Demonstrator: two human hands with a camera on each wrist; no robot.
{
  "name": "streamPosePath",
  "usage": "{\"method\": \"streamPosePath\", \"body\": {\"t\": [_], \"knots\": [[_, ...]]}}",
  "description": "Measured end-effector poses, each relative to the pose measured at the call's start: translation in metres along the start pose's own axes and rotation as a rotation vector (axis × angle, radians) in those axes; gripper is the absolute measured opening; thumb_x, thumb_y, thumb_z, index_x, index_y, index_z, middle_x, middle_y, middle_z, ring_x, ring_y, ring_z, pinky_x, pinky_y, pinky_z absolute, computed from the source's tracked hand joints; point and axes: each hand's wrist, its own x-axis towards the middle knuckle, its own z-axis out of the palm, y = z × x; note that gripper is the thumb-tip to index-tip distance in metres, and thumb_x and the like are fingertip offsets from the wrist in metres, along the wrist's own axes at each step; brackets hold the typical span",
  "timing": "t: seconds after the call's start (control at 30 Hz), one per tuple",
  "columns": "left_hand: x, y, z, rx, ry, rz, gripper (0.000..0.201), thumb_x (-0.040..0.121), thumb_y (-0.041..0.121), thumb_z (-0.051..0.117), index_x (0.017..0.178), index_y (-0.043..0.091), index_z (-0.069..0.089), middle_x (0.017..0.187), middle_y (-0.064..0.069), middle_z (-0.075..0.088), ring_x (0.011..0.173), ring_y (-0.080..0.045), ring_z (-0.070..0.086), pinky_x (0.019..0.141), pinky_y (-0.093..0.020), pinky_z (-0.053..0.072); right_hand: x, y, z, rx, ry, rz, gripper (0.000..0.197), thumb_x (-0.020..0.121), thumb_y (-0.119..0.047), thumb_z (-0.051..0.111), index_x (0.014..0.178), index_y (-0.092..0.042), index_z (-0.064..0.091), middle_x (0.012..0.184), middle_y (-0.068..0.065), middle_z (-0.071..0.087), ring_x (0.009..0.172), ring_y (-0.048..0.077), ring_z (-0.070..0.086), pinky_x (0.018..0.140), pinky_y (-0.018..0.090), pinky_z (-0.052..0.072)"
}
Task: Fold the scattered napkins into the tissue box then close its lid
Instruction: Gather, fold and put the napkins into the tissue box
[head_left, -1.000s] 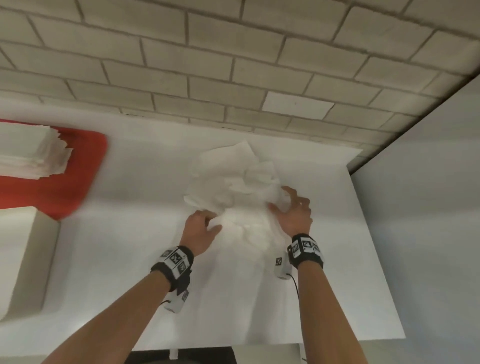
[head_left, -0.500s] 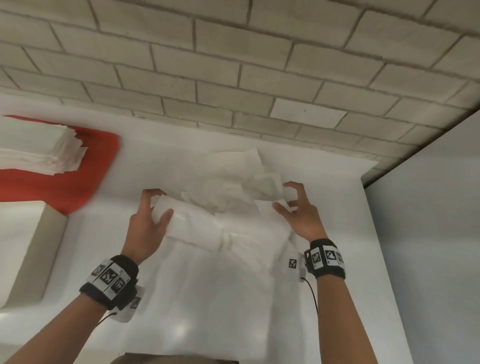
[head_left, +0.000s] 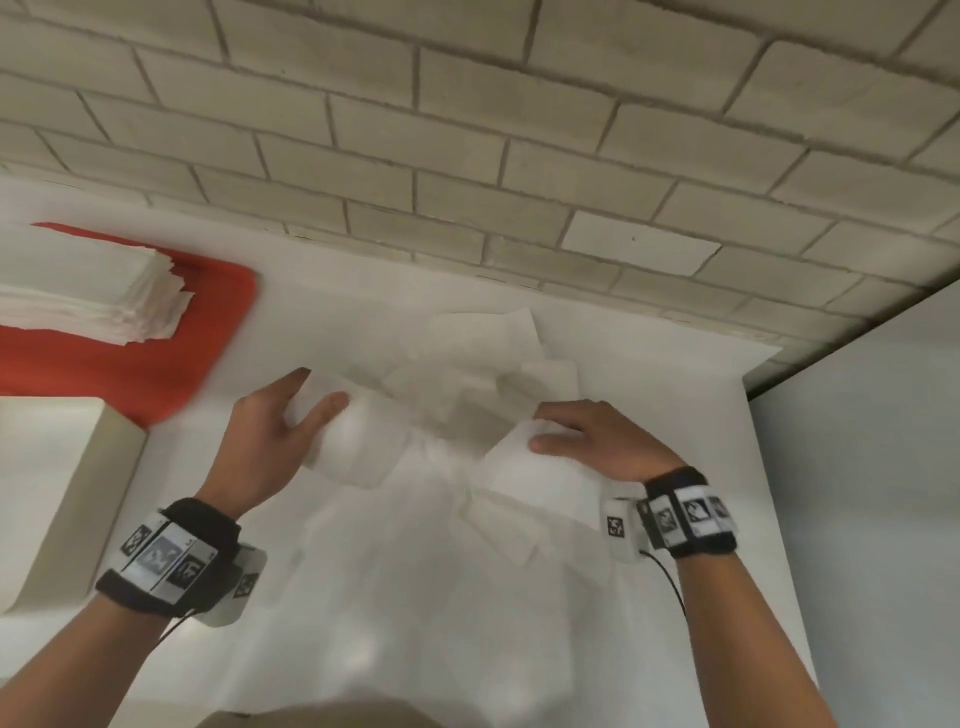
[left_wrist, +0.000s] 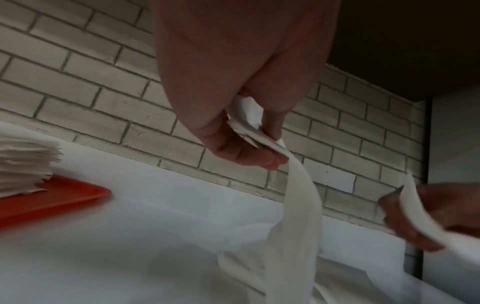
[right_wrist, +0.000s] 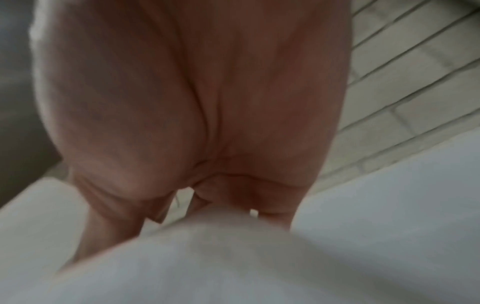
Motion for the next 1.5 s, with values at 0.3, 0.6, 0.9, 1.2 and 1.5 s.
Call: {"method": "streamPosePath", "body": {"t": [0.3, 0.6, 0.9, 1.2, 1.5], "knots": [[0.003, -0.012, -0.001, 0.065, -0.025, 0.008, 0.05, 0.103, 0.062, 0.057, 0.119, 0.015, 0.065, 0.091, -0.012, 0.073, 0.081, -0.035, 0.068, 0.074, -0.051, 0.056, 0.087, 0.054, 0.077, -0.304, 0.102, 0.116, 0.056, 0.091, -0.052, 0.078, 0.138, -0.031, 0.056, 0.137, -0.005, 0.055, 0.132, 0.028, 0.049, 0.108, 0.046, 0.043], [0.005, -0.003, 0.001, 0.081, -0.081, 0.191, 0.04, 0.104, 0.002, 0.06, 0.124, 0.036, 0.066, 0.098, 0.004, 0.075, 0.076, -0.017, 0.069, 0.073, -0.024, 0.05, 0.036, 0.02, 0.067, 0.067, 0.293, -0.088, 0.011, 0.097, -0.034, 0.079, 0.101, -0.029, 0.07, 0.096, -0.011, 0.072, 0.088, 0.005, 0.065, 0.08, 0.024, 0.048], [0.001, 0.05, -0.03, -0.284, -0.408, 0.18, 0.054, 0.105, 0.064, 0.043, 0.115, 0.025, 0.08, 0.116, 0.015, 0.078, 0.112, -0.004, 0.071, 0.096, -0.024, 0.05, 0.003, -0.127, 0.103, 0.341, 0.483, -0.349, 0.011, 0.101, -0.025, 0.077, 0.107, -0.018, 0.072, 0.097, -0.008, 0.076, 0.09, 0.016, 0.072, 0.08, 0.04, 0.056], [-0.008, 0.013, -0.155, -0.027, -0.408, 0.325, 0.012, 0.104, 0.036, 0.07, 0.098, 0.026, 0.067, 0.084, 0.005, 0.07, 0.076, -0.016, 0.067, 0.07, -0.032, 0.05, 0.022, -0.231, 0.22, 0.596, 0.49, -0.429, 0.057, 0.096, -0.001, 0.068, 0.125, -0.028, 0.028, 0.133, 0.005, 0.054, 0.121, 0.026, 0.065, 0.103, 0.053, 0.055], [0.021, -0.11, -0.283, 0.292, -0.323, 0.18, 0.034, 0.096, 0.024, 0.079, 0.117, 0.037, 0.055, 0.113, 0.009, 0.074, 0.102, -0.004, 0.068, 0.088, -0.032, 0.055, 0.06, -0.332, 0.365, 0.452, 0.182, -0.26, 0.02, 0.108, -0.012, 0.06, 0.123, -0.021, 0.068, 0.127, -0.013, 0.071, 0.115, 0.002, 0.065, 0.096, 0.009, 0.045]]}}
